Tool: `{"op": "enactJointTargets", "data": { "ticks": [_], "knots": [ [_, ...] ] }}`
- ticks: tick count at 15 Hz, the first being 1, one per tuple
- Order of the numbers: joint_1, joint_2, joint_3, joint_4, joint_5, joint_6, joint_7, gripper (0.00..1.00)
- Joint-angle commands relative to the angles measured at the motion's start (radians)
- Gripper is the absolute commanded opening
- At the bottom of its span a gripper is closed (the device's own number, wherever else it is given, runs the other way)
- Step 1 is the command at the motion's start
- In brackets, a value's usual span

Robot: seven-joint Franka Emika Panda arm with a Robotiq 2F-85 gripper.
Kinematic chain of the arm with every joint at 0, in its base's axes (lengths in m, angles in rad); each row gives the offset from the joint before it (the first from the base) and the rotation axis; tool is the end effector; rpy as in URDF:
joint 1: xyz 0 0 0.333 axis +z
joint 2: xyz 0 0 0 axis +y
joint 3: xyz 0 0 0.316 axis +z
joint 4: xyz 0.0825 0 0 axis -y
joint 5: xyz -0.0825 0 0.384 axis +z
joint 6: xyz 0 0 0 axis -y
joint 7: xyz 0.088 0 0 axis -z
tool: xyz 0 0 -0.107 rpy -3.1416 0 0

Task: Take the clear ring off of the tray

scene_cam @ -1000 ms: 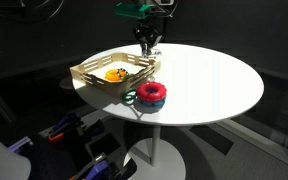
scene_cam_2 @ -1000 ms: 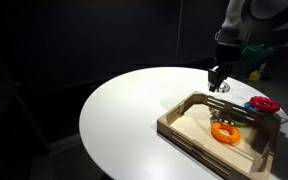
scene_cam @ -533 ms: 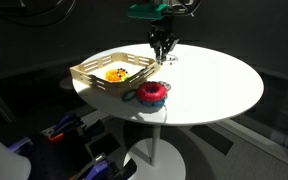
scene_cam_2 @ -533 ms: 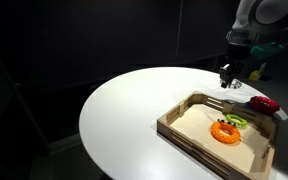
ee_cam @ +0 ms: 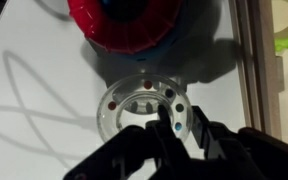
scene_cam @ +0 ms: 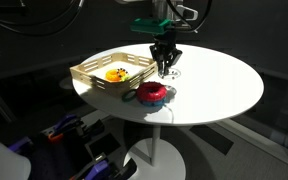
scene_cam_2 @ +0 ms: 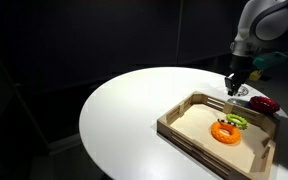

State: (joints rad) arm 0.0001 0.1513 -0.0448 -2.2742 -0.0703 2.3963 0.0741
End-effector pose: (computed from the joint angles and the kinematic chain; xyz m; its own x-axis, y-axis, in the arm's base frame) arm 0.5278 -0.0242 0.2880 0.9974 -0.0667 -0.0266 -0.0651 -0.9964 0.0550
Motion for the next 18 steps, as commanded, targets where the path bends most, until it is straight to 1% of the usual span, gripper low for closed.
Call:
{"op": "enactJointTargets", "data": {
  "ticks": [1, 8, 9, 10, 12, 17, 18],
  "knots": [
    [-0.002, 0.023, -0.010, -0.014, -0.044, 0.040, 0.045, 0.09],
    [0.006, 0.065, -0.023, -0.017, -0.084, 0.054, 0.075, 0.10],
    [0.006, 0.066, -0.022, -0.017, -0.085, 0.050, 0.076, 0.27],
    [0.006, 0.067, -0.021, -0.016, -0.084, 0.047, 0.073, 0.49],
    [0.006, 0.065, -0.020, -0.016, -0.080, 0.042, 0.068, 0.56],
    [-0.004, 0.037, -0.008, -0.017, -0.046, 0.018, 0.026, 0.98],
    [-0.006, 0.026, -0.006, -0.017, -0.040, 0.009, 0.017, 1.00]
  ]
}}
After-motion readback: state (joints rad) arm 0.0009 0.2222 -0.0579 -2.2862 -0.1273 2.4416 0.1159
